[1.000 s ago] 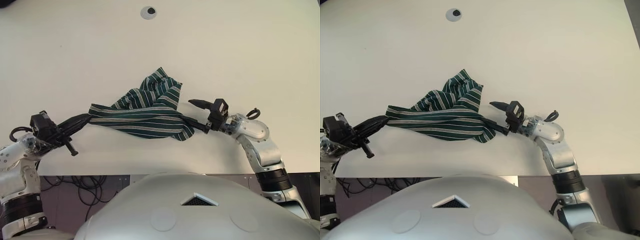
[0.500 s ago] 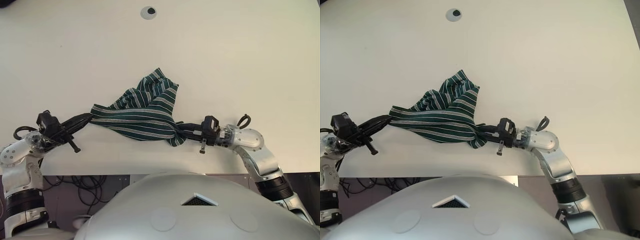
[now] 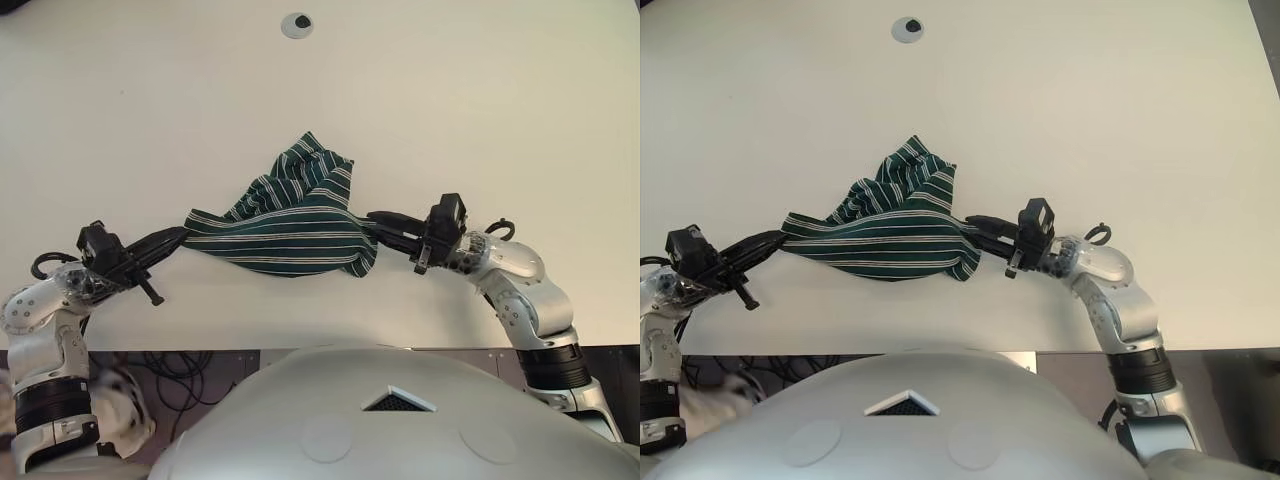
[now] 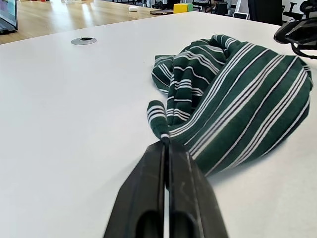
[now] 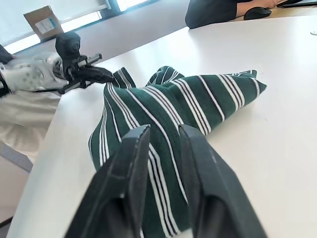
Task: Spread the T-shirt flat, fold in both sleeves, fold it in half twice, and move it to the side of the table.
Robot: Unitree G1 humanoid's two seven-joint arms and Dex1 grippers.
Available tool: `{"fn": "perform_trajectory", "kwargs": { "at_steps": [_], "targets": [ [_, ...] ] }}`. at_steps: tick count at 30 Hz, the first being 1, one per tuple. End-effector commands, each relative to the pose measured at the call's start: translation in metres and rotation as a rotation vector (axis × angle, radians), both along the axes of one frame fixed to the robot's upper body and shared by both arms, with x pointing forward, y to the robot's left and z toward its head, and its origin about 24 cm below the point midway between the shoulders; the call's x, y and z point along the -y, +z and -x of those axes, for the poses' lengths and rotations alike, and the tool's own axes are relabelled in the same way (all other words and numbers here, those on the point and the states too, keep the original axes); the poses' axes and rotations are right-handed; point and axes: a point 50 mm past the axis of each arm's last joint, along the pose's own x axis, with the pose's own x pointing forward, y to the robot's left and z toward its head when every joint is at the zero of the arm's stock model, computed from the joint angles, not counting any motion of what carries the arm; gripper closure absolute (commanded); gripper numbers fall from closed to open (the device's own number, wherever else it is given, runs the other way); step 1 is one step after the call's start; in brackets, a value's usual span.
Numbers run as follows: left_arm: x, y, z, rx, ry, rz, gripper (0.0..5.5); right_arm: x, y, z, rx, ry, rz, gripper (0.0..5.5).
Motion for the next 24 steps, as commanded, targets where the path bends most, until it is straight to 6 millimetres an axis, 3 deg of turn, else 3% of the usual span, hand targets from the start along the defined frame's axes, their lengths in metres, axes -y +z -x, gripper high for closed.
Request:
{"fn": "perform_trajectory", "kwargs": {
  "at_steps": [1, 9, 12, 20, 24],
  "targets": [
    [-0.001, -0.001, -0.001, 0.001, -0.002, -0.015, 5.5, 0.01, 0.012, -0.012, -0.01, -0.054, -0.069, 3.87],
    [0.0, 0.0, -0.003, 0.007, -0.01, -0.013, 5.5, 0.004, -0.028, -0.017, -0.082, -0.094, 0.215, 3.87],
    [0.002, 0.0, -0.003, 0.012, -0.015, -0.011, 5.5, 0.0, -0.033, -0.013, -0.095, -0.066, 0.249, 3.87],
    [0.003, -0.001, -0.004, 0.022, -0.015, -0.012, 5.5, -0.001, -0.036, -0.006, -0.095, -0.017, 0.283, 2.62],
    [0.003, -0.001, -0.005, 0.022, -0.012, -0.017, 5.5, 0.001, -0.034, -0.003, -0.084, 0.0, 0.288, 2.62]
  ]
}}
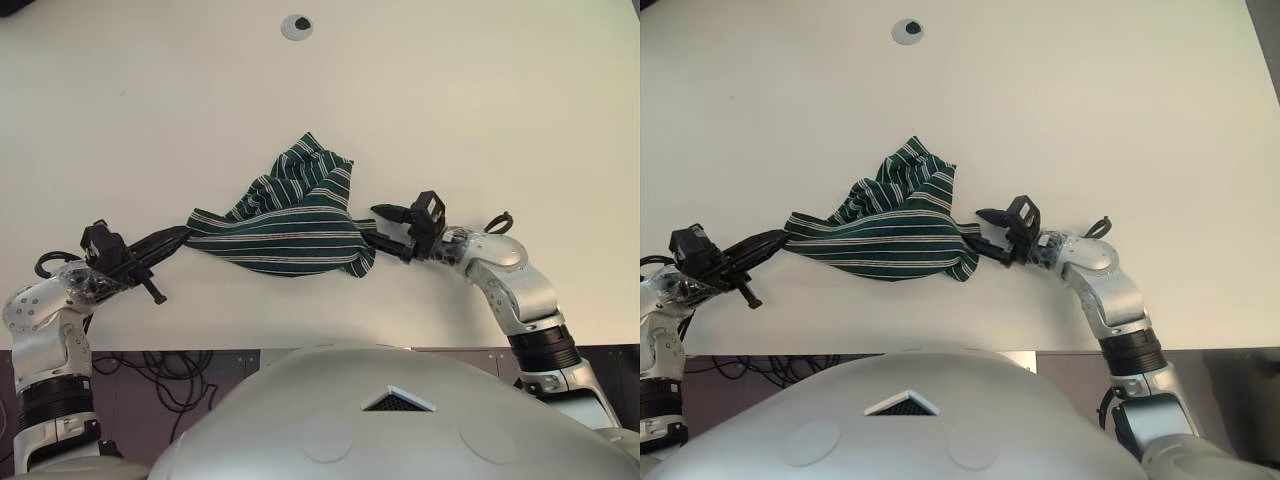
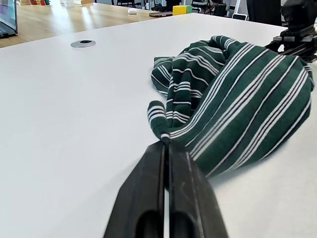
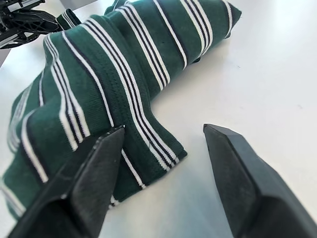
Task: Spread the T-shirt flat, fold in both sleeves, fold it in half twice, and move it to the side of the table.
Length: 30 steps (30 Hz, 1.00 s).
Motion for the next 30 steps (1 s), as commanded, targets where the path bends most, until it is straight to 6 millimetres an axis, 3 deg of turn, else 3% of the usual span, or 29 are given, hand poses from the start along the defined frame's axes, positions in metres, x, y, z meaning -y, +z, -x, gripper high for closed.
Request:
{"fn": "perform_trajectory", "kwargs": {
  "at_steps": [1, 9, 18, 20, 23, 26, 30],
  "targets": [
    [0.001, 0.002, -0.003, 0.015, -0.008, -0.017, 5.5, 0.007, -0.008, 0.009, -0.031, 0.026, 0.07, 2.62],
    [0.0, 0.004, -0.006, 0.027, -0.009, -0.022, 5.5, 0.008, -0.014, 0.017, -0.003, 0.058, 0.157, 4.1],
    [0.001, 0.005, -0.012, 0.041, -0.012, -0.017, 5.5, 0.01, -0.009, 0.012, 0.068, 0.031, 0.164, 5.43],
    [0.002, 0.006, -0.013, 0.044, -0.015, -0.016, 5.5, 0.01, -0.006, 0.011, 0.099, 0.032, 0.154, 5.49],
    [0.006, 0.009, -0.017, 0.06, -0.039, -0.002, 5.5, 0.016, 0.018, 0.002, 0.21, -0.038, 0.051, 5.49],
    [0.013, 0.019, -0.025, 0.11, -0.062, 0.057, 5.5, 0.028, 0.055, -0.008, 0.325, -0.121, -0.088, 5.49],
    [0.029, 0.042, -0.057, 0.231, -0.08, 0.144, 5.5, 0.051, 0.105, -0.022, 0.47, -0.187, -0.204, 5.49]
  ]
}}
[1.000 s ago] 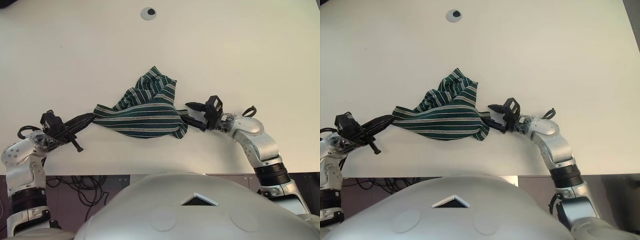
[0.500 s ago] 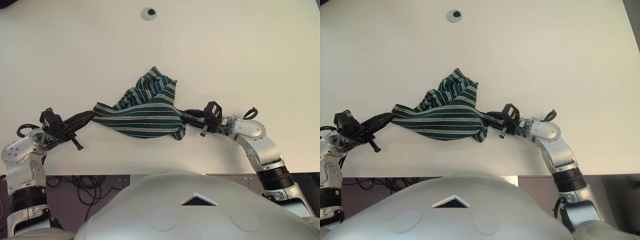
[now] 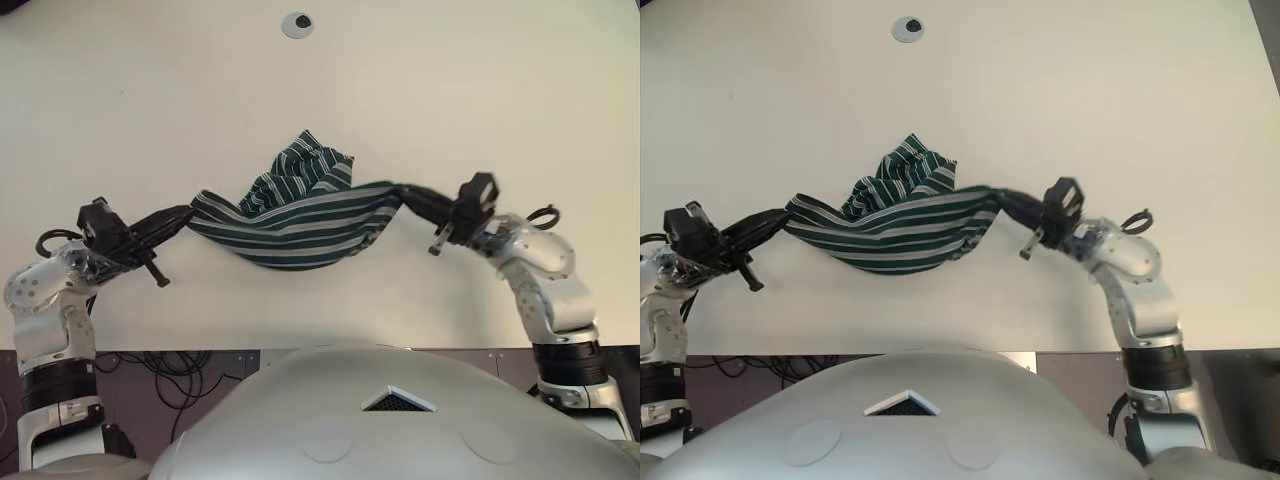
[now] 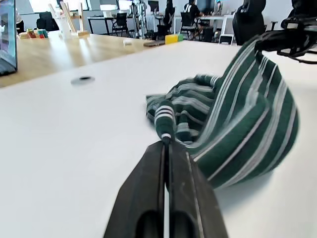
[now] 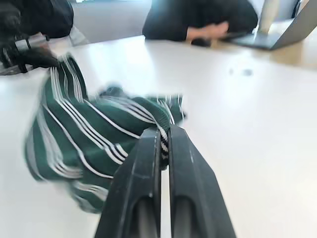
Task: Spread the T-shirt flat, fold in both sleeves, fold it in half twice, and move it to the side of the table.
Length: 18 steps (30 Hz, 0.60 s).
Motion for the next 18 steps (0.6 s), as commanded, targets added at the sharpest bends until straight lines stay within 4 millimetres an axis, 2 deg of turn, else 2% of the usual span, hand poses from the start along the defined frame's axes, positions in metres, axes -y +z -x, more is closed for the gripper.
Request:
{"fn": "perform_trajectory", "kwargs": {
  "at_steps": [1, 6, 11, 14, 18],
  "targets": [
    [0.016, 0.024, -0.037, 0.11, -0.012, 0.055, 5.5, 0.02, 0.045, -0.018, 0.137, -0.047, -0.06, 5.49],
    [0.048, 0.053, -0.1, 0.227, 0.02, 0.021, 5.5, 0.027, 0.082, -0.052, 0.24, -0.091, 0.01, 5.49],
    [0.095, 0.108, -0.169, 0.367, 0.069, 0.071, 5.5, 0.027, 0.129, -0.099, 0.345, -0.156, 0.077, 5.49],
    [0.103, 0.142, -0.203, 0.391, 0.155, 0.146, 5.5, 0.033, 0.157, -0.132, 0.386, -0.246, 0.117, 5.49],
    [0.103, 0.175, -0.232, 0.375, 0.255, 0.227, 5.5, 0.047, 0.187, -0.171, 0.402, -0.378, 0.143, 5.49]
  ]
}}
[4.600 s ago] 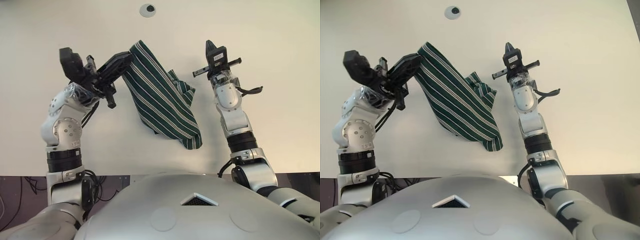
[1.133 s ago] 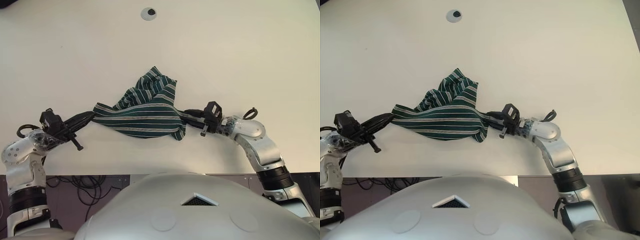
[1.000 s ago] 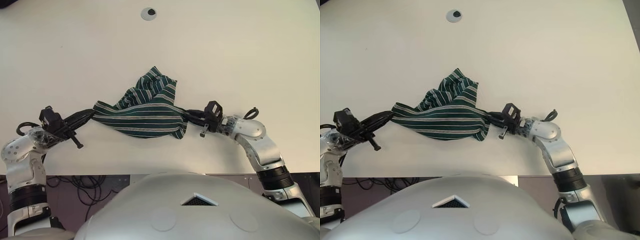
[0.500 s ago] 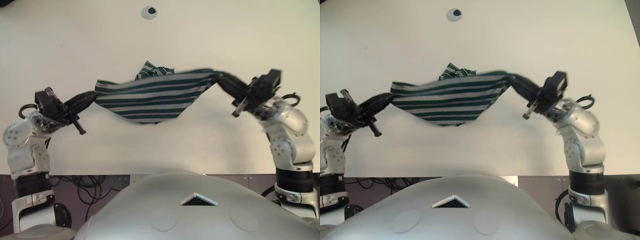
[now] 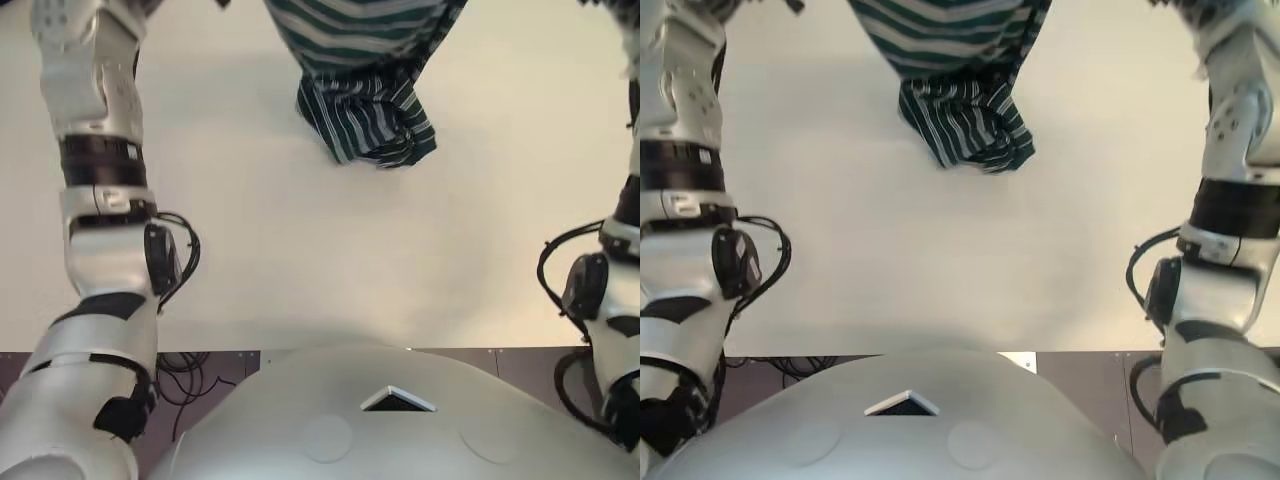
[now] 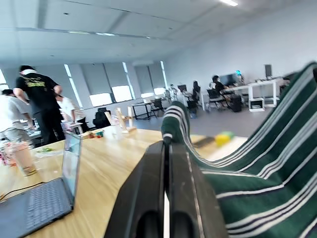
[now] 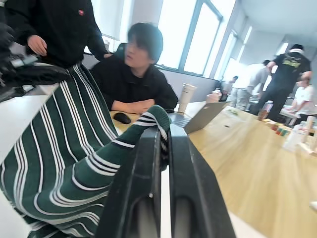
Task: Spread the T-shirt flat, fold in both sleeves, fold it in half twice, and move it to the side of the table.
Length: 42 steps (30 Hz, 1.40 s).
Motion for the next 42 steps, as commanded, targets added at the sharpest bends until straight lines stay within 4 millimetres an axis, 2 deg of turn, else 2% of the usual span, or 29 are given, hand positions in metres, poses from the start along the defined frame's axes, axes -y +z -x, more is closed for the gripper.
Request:
{"fn": "perform_trajectory", "kwargs": {
  "at_steps": [1, 6, 11, 20, 27, 30, 33, 37, 42],
  "targets": [
    [-0.002, 0.031, -0.023, -0.012, 0.08, 0.078, 5.5, 0.014, 0.036, -0.032, 0.043, -0.118, 0.036, 5.49],
    [-0.001, 0.048, -0.037, -0.05, 0.18, 0.106, 5.5, 0.012, 0.055, -0.054, 0.057, -0.169, 0.083, 5.49],
    [0.002, 0.064, -0.041, -0.049, 0.277, 0.09, 5.5, 0.009, 0.073, -0.062, 0.098, -0.244, 0.103, 5.49],
    [0.0, 0.098, -0.041, 0.0, 0.396, 0.073, 5.5, 0.022, 0.098, -0.061, 0.183, -0.418, 0.091, 5.49],
    [0.002, 0.138, -0.033, 0.105, 0.395, 0.116, 5.5, 0.022, 0.129, -0.053, 0.298, -0.438, 0.048, 5.49],
    [0.002, 0.148, -0.03, 0.135, 0.368, 0.133, 5.5, 0.022, 0.138, -0.05, 0.33, -0.429, 0.044, 5.49],
    [-0.006, 0.142, -0.028, 0.135, 0.317, 0.12, 5.5, 0.023, 0.133, -0.048, 0.335, -0.379, 0.083, 5.49],
    [-0.028, 0.115, -0.022, 0.105, 0.158, 0.017, 5.5, 0.035, 0.111, -0.039, 0.326, -0.213, 0.209, 5.49],
    [-0.066, 0.074, 0.003, 0.081, -0.101, -0.099, 5.5, 0.048, 0.068, 0.0, 0.305, 0.007, 0.369, 5.49]
  ]
}}
